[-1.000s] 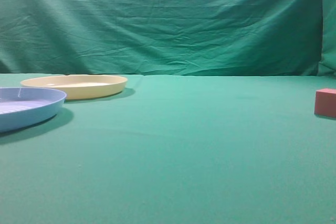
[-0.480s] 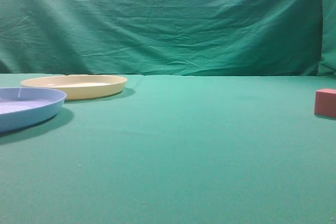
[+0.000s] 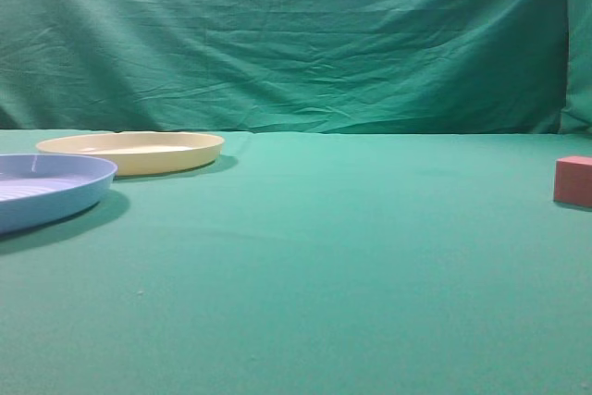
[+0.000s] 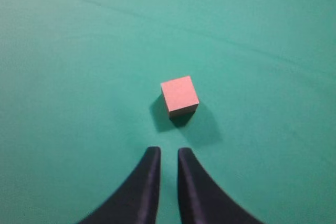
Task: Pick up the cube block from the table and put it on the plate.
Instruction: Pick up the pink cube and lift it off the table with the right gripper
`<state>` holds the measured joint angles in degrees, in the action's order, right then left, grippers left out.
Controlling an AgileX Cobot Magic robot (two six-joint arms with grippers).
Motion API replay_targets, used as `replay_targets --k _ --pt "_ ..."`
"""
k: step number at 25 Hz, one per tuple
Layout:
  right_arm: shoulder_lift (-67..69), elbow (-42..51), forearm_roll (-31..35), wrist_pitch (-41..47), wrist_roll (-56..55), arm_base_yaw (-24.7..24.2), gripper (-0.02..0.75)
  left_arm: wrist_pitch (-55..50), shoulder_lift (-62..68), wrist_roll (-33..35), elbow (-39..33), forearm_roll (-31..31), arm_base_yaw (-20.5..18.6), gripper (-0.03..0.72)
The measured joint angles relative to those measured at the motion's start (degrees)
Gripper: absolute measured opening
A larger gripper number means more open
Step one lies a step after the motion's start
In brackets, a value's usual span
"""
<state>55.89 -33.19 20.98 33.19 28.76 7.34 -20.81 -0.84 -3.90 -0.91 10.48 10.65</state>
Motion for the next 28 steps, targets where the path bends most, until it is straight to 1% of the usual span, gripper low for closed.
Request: replay_targets --k 1,2,3,8,9,10,11,12,20,28 --pt "2.7 -1.4 0.0 1.0 1.3 0.0 0.050 0.0 0.0 0.0 0.0 0.0 0.0 0.000" --pt "4.8 -2.5 0.0 1.4 2.2 0.0 0.133 0.0 0.0 0.0 0.0 0.0 0.0 0.000" --pt "7.2 -3.4 0.0 1.5 2.8 0.0 0.180 0.0 0.0 0.0 0.0 0.0 0.0 0.000" --pt "17.5 -7.3 0.0 0.8 3.3 0.0 0.531 0.0 0.0 0.0 0.0 0.0 0.0 0.000" --pt "19.3 -8.3 0.0 0.7 3.3 0.0 0.594 0.0 0.0 0.0 0.0 0.0 0.0 0.000" --pt "21.4 -9.3 0.0 0.7 3.3 0.0 0.635 0.0 0.0 0.0 0.0 0.0 0.0 0.000" --pt "23.4 -10.2 0.0 0.7 3.4 0.0 0.655 0.0 0.0 0.0 0.0 0.0 0.0 0.000" --pt "25.4 -11.3 0.0 0.7 3.4 0.0 0.645 0.0 0.0 0.0 0.0 0.0 0.0 0.000" --pt "37.4 -18.6 0.0 0.6 4.6 0.0 0.645 0.0 0.0 0.0 0.0 0.0 0.0 0.000" --pt "44.1 -19.9 0.0 -0.4 5.9 0.0 0.645 0.0 0.0 0.0 0.0 0.0 0.0 0.000"
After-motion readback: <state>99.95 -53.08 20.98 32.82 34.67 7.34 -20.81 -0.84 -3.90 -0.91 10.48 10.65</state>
